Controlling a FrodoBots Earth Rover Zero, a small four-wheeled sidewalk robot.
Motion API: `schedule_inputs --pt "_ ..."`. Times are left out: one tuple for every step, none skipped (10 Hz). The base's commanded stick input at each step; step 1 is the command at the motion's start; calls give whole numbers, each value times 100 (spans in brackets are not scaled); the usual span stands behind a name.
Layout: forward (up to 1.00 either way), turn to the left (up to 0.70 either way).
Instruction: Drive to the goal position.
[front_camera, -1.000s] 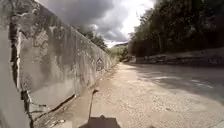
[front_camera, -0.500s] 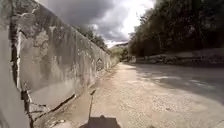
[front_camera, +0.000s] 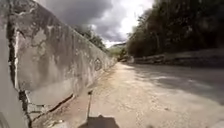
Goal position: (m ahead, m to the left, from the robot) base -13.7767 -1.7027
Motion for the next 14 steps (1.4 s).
schedule_inputs --pt "0 -66" --pt "0 -66" --pt "0 -66" --pt "0 -66" --pt "0 -66" --pt "0 -66" --pt "0 -66" --pt "0 -66" --pt "0 -66" --pt "0 -66" --pt "0 -66" --pt "0 -66" --pt "0 -66" --pt "0 -66"
